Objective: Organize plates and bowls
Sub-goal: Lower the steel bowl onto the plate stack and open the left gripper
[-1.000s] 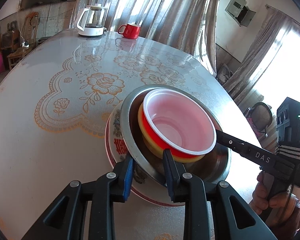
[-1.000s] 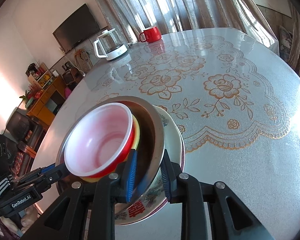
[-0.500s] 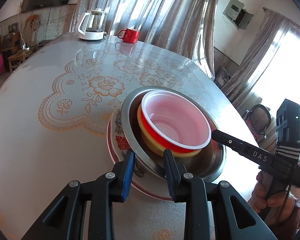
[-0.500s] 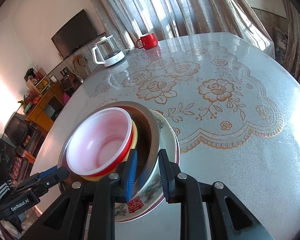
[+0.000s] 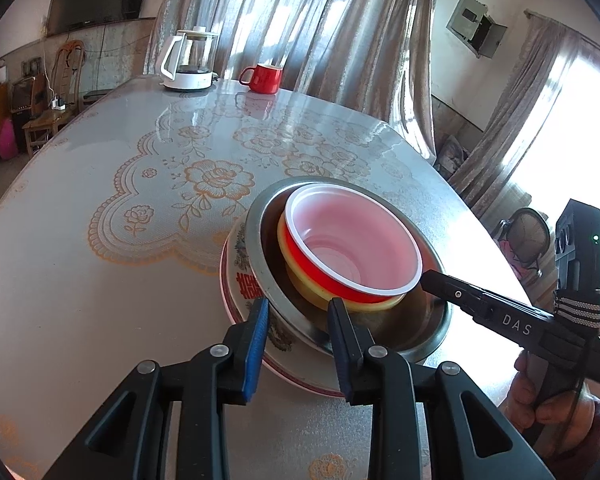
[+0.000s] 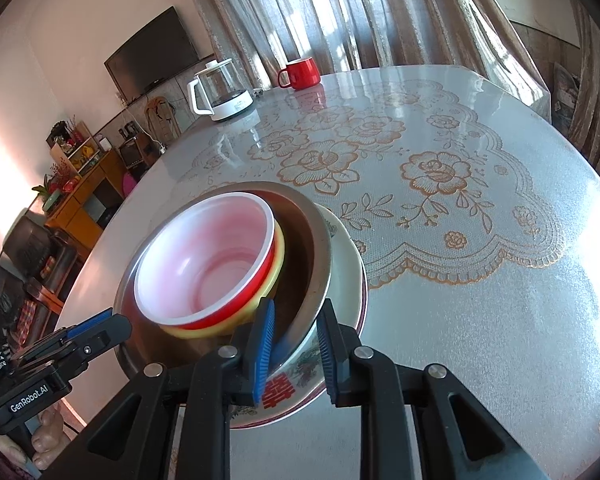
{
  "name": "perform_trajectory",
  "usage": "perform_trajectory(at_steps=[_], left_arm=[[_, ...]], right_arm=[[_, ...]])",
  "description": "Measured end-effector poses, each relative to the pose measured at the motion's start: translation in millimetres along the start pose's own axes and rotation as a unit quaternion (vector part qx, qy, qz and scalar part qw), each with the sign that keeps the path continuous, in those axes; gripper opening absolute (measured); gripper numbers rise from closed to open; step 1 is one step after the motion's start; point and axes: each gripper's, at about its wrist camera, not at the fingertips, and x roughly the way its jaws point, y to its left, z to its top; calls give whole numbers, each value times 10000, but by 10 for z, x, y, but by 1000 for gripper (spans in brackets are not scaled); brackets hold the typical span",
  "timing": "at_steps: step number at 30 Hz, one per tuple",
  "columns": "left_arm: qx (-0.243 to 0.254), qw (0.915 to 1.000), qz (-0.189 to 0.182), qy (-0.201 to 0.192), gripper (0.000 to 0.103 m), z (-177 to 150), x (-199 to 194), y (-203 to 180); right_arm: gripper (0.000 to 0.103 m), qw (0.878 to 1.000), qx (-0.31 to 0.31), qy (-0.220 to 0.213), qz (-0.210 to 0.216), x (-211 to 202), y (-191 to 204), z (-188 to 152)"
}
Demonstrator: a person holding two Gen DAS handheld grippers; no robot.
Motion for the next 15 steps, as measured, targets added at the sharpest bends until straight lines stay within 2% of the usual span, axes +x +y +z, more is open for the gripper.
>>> perform_trajectory(at_steps=[15], left_arm=[[111,9993,340,-89,31,-81,-81,-69]], right_arm=[[22,9999,-101,-104,-20,-75,73,-44]])
